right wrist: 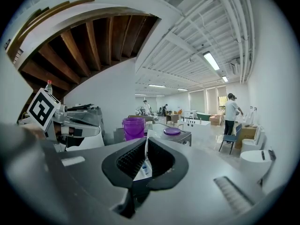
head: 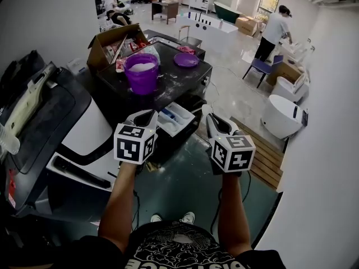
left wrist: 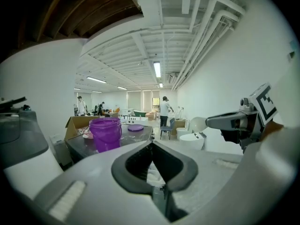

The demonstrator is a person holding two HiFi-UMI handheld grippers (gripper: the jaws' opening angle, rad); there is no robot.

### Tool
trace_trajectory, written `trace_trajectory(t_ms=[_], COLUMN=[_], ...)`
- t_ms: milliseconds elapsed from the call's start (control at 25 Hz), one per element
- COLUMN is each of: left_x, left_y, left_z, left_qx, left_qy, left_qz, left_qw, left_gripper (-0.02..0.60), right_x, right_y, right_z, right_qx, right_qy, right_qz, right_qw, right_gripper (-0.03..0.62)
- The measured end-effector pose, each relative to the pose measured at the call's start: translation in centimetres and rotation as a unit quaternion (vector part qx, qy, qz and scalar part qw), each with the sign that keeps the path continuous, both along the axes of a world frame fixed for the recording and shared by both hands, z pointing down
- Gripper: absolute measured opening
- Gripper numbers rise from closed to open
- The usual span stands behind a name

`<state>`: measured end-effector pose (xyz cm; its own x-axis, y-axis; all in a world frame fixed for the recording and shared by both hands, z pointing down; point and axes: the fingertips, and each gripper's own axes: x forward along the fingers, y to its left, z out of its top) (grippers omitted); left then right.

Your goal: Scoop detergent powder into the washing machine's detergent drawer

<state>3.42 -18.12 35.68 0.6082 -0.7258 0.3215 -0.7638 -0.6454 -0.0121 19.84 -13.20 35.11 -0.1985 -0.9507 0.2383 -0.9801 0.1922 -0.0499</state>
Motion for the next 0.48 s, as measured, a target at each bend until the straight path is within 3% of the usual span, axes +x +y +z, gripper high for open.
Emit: trace_trajectory(t_ms=[480], left_x=[0.61], left_y=[0.48], left_z=[0.26], left_qx=[-0.001], left_qy=[-0.003], left_qz=[0.002], left_qw=[1.0000], left_gripper=[0.001], right_x=[0.01], right_y=[0.42], right_z=[0.16], right_qx=[0.001], right_qy=[-0.004], right_qz=[-0.003], right_qw=[1.000], right_gripper=[0.035])
